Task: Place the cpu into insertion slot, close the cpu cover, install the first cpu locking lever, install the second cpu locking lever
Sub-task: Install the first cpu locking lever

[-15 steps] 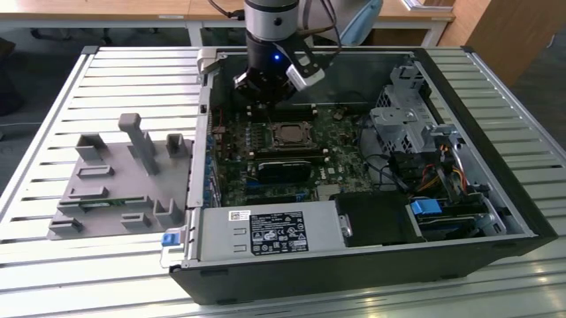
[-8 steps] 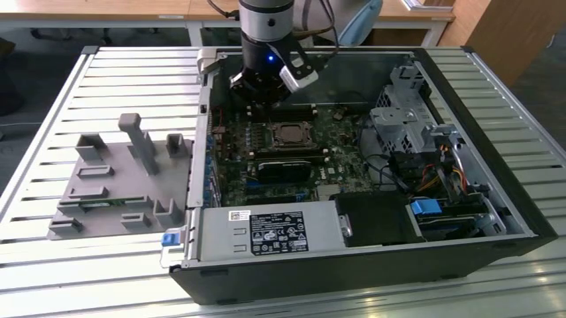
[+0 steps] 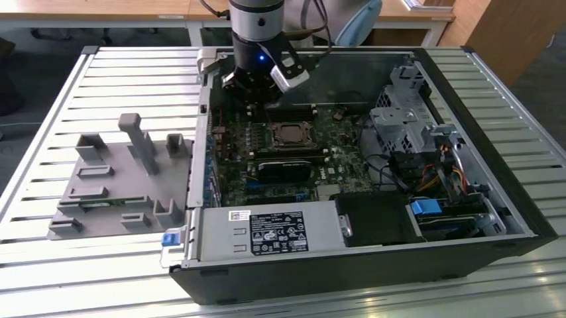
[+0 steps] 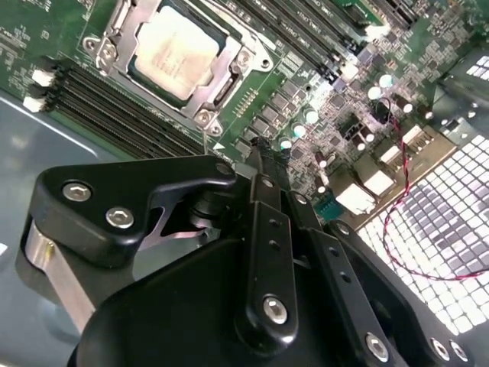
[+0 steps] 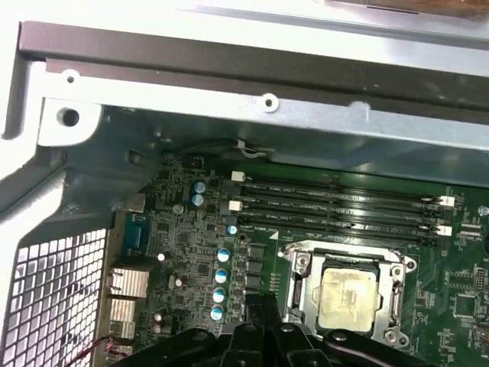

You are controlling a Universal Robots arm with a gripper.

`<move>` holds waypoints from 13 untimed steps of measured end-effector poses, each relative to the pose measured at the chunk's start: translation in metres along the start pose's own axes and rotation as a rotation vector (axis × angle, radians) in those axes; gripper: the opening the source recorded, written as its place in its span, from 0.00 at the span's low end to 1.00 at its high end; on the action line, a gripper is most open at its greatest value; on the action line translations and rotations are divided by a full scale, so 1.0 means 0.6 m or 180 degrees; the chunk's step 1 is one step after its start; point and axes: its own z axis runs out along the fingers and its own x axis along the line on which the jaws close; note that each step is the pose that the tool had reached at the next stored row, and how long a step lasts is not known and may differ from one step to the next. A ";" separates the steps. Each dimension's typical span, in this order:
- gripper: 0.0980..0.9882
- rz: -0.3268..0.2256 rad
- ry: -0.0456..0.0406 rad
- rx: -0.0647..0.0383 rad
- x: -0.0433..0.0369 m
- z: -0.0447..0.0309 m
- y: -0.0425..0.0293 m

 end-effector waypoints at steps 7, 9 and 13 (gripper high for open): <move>0.01 0.0000 0.0000 0.0000 0.006 0.002 0.014; 0.01 0.0000 0.0000 0.0000 0.006 0.002 0.018; 0.01 0.0000 0.0000 0.0000 0.005 0.004 0.031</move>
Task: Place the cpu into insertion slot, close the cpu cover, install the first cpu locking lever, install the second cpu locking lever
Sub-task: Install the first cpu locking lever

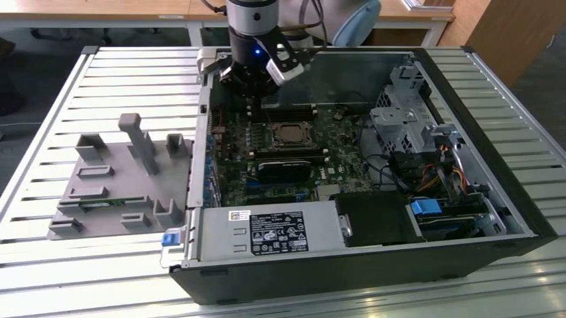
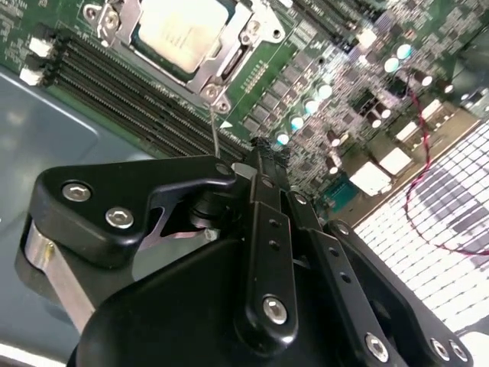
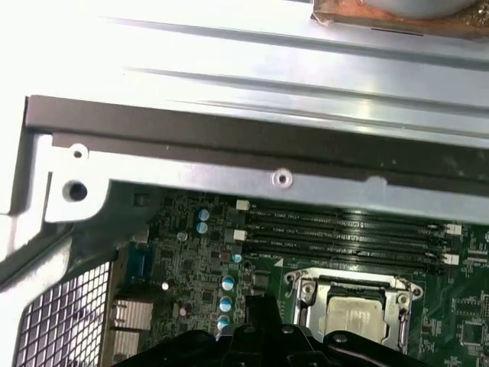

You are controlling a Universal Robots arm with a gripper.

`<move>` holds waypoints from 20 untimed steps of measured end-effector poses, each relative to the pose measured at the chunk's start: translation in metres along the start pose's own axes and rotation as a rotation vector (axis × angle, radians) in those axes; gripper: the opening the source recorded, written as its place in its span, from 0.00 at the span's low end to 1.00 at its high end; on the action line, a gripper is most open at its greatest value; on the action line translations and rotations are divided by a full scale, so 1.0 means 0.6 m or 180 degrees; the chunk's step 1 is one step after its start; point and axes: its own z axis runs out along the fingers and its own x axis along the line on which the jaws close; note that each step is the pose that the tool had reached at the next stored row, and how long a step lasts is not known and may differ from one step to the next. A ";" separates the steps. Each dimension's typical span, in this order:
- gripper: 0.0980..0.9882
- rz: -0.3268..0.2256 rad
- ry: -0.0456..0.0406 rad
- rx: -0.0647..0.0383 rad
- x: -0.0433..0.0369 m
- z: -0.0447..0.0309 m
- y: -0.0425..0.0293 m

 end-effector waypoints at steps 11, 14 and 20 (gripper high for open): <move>0.01 0.0005 0.0000 0.0000 -0.018 0.003 0.010; 0.01 0.0011 0.0000 0.0000 -0.032 0.004 0.010; 0.01 0.0024 -0.0001 0.0000 -0.061 0.006 0.012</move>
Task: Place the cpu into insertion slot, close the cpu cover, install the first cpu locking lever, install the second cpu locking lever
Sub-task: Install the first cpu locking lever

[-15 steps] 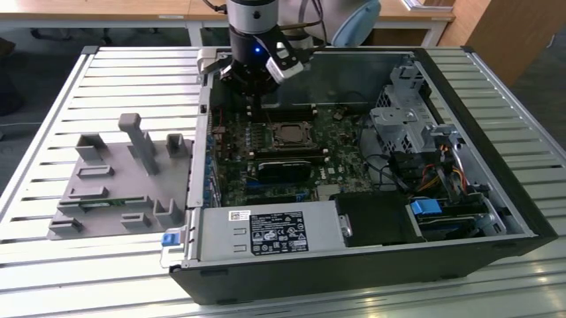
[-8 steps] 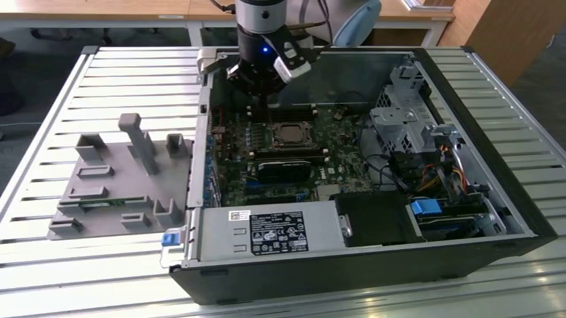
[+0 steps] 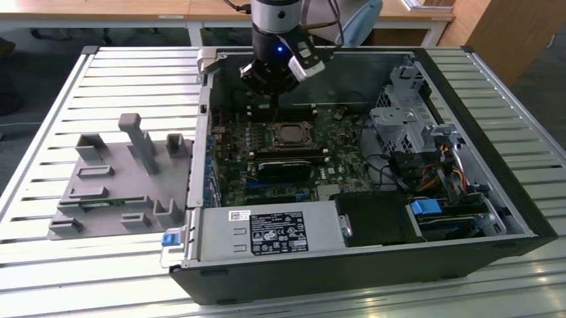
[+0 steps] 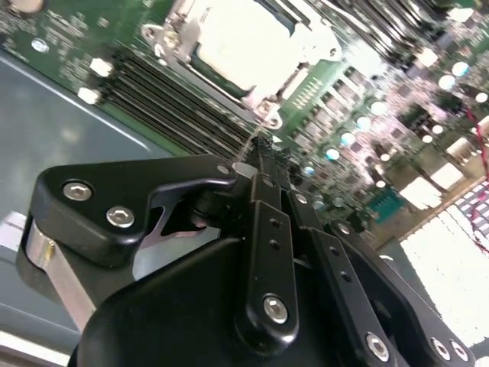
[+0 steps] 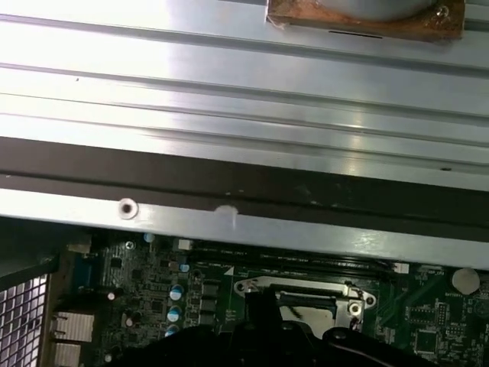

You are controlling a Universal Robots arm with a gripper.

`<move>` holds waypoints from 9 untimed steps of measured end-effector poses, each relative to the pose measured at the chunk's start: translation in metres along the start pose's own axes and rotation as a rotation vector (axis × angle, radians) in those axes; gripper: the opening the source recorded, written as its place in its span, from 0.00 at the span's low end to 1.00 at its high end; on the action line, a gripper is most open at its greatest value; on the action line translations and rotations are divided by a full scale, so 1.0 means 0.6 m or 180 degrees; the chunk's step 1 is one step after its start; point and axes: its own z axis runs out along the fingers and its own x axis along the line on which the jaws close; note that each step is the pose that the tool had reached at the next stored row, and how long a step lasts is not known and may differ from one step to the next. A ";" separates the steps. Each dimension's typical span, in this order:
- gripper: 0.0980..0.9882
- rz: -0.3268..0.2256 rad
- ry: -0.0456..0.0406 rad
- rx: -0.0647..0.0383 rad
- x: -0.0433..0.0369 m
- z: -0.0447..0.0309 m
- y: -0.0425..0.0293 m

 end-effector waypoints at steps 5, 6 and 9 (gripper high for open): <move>0.01 0.0084 -0.0004 0.0001 -0.007 0.002 0.000; 0.01 0.0119 -0.0006 -0.0006 -0.007 0.002 0.000; 0.01 0.0173 -0.0012 -0.0041 -0.007 0.004 0.000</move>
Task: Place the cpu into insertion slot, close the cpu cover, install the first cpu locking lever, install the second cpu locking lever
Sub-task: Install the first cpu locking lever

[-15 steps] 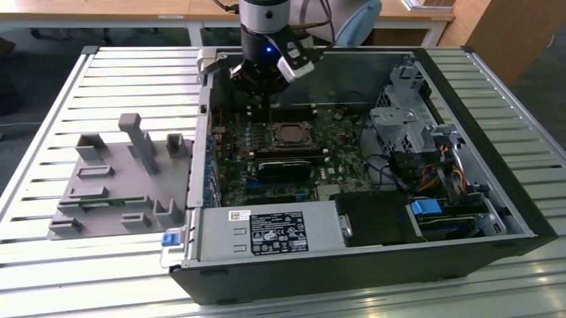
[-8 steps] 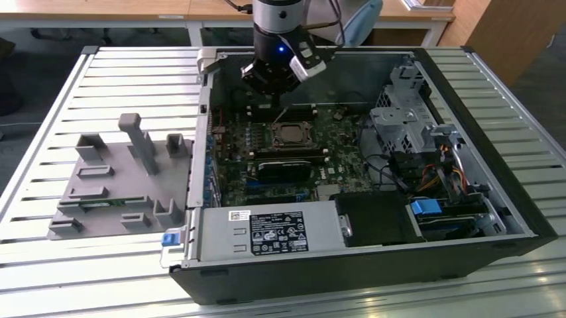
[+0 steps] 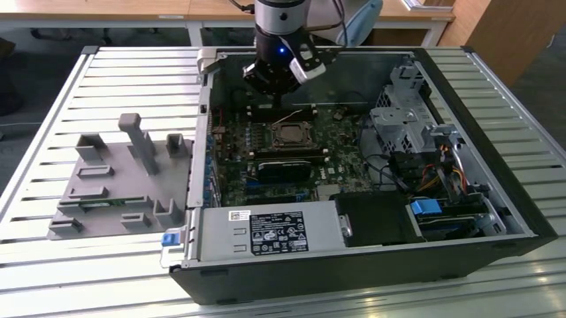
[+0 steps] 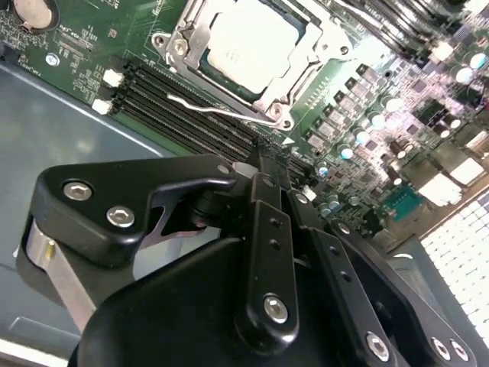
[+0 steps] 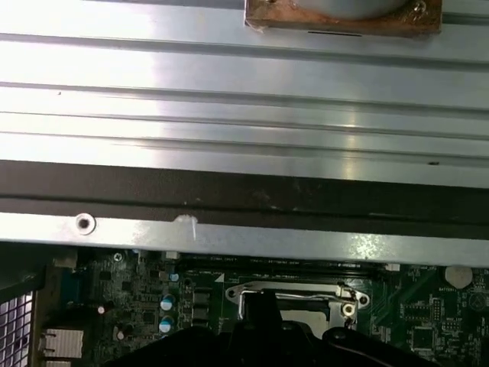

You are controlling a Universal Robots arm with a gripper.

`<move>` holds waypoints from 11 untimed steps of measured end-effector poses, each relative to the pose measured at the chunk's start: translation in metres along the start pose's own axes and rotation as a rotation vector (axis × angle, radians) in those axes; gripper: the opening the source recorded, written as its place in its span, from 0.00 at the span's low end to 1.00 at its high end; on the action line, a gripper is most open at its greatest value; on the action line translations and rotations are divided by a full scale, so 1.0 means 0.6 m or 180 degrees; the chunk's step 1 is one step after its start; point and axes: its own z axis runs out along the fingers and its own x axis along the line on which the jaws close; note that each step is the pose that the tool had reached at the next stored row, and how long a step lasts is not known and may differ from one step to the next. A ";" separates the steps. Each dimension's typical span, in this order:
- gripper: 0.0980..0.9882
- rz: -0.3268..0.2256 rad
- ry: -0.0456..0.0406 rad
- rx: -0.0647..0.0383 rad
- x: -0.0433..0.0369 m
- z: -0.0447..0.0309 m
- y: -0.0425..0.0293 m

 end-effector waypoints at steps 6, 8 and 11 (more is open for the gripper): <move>0.01 0.0002 -0.0003 -0.0085 -0.002 0.009 -0.001; 0.01 0.0009 -0.0003 -0.0085 -0.004 0.011 -0.001; 0.01 0.0011 -0.0003 -0.0085 -0.011 0.014 -0.001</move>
